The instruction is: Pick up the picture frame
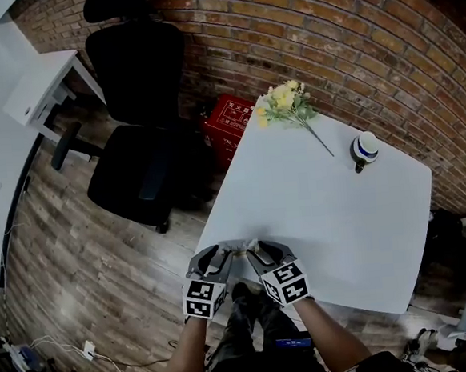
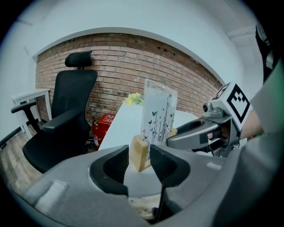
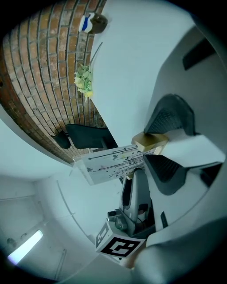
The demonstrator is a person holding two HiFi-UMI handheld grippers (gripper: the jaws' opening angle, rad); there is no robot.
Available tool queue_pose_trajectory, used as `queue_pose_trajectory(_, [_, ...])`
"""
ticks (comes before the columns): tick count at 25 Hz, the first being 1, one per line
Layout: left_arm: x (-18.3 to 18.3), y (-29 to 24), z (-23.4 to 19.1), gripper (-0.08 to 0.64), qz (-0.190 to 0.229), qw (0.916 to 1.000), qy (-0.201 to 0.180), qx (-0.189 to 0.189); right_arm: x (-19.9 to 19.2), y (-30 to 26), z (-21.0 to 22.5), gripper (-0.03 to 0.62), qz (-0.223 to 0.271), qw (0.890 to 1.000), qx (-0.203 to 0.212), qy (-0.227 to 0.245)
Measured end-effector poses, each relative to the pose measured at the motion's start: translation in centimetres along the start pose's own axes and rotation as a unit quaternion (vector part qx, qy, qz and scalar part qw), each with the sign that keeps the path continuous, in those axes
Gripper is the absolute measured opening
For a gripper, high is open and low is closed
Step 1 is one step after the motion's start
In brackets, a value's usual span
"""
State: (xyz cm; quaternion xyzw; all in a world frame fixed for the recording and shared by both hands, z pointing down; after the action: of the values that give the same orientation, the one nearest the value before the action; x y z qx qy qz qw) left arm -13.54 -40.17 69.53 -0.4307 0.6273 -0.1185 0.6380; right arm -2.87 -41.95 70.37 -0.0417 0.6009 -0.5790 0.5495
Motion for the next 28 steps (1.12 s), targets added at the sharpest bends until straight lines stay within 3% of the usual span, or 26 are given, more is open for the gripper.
queue_pose_trajectory(20, [-0.8, -0.1, 0.5, 0.104, -0.007, 0.9999, 0.007, 0.007, -0.7, -0.1, 0.3, 0.112, 0.001, 1.000, -0.010, -0.003])
queue_pose_trajectory(28, [0.9, 1.1, 1.2, 0.098, 0.002, 1.0000, 0.008, -0.002, 0.4, 1.9, 0.3, 0.107, 0.012, 1.000, -0.010, -0.003])
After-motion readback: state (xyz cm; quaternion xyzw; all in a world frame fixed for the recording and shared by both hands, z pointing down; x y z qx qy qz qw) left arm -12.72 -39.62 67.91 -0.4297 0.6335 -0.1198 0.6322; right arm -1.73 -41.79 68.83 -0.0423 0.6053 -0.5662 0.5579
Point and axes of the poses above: the fingertips, and each gripper's own axes: y backward along the fingers, z to its right, x out of its top, the point moved 3 cm from there along y, backward along the fingers, and after that the axes turned 11 degrees about -z, right-handed, at the moved point
